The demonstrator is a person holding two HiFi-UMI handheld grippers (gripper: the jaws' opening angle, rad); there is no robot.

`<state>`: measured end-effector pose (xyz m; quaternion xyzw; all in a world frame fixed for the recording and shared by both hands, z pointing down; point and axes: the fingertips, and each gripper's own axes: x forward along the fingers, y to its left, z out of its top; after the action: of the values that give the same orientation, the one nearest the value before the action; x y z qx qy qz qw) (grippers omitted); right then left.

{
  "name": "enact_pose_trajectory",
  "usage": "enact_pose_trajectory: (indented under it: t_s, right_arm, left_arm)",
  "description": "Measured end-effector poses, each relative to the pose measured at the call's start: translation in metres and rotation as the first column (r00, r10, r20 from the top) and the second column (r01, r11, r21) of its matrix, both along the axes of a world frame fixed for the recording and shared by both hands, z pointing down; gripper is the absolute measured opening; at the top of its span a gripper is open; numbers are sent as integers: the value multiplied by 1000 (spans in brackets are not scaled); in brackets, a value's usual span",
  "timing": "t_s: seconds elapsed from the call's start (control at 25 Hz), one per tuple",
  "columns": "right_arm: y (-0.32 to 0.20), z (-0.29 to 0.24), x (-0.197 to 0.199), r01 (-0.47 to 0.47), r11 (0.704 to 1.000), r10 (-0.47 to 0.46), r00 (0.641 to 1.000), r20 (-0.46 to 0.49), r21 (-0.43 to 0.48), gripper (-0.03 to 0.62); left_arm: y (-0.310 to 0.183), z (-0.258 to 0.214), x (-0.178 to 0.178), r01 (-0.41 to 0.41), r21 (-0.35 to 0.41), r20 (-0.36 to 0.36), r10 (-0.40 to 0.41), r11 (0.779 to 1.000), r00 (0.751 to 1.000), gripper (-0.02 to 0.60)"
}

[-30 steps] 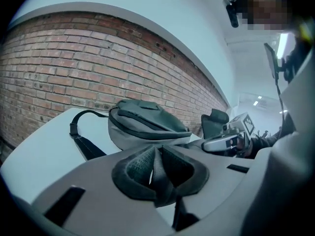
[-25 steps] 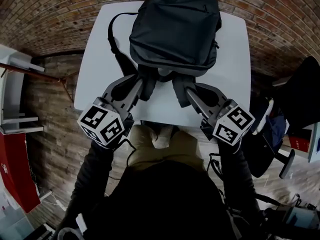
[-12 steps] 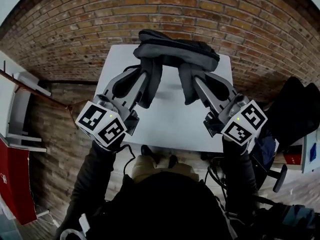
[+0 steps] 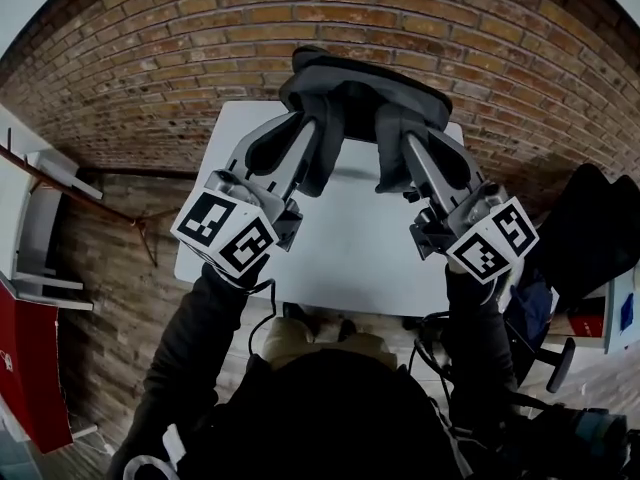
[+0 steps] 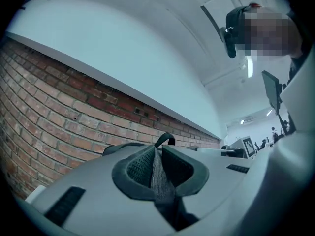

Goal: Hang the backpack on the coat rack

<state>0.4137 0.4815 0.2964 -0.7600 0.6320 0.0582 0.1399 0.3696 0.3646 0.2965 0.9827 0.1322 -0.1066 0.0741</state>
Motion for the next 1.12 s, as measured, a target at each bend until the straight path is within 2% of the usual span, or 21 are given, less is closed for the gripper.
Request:
enact_pose_trajectory:
  t_s: [0.2,0.44,0.64,0.96,1.12]
  right_arm:
    - [12,-18,-13,16,999,-16,1000,0,49,52]
    - [23,-56,-45,66,992,-62,997,-42,109,52]
    - [26,-75,-55,88,986,-84,996,-39,141,52]
    - [31,-40,-58,63,988,-60,998,-23,140,48]
    - [36,-46,-54,67,984,-61,997,-39,166,48]
  left_arm:
    - [6,-20,-23,-3,-11,-51,3,1000,999,55]
    - [23,-57,-50,-16,-11,-131,15,1000,991,56]
    - [28,-75,-60,-16,-25,-148,13,1000,989,57]
    - [34,-37,-64,-1,-11,-121,0,1000,993,57]
    - [37,-41,-62,-2,-9,-143,1,1000,990,56]
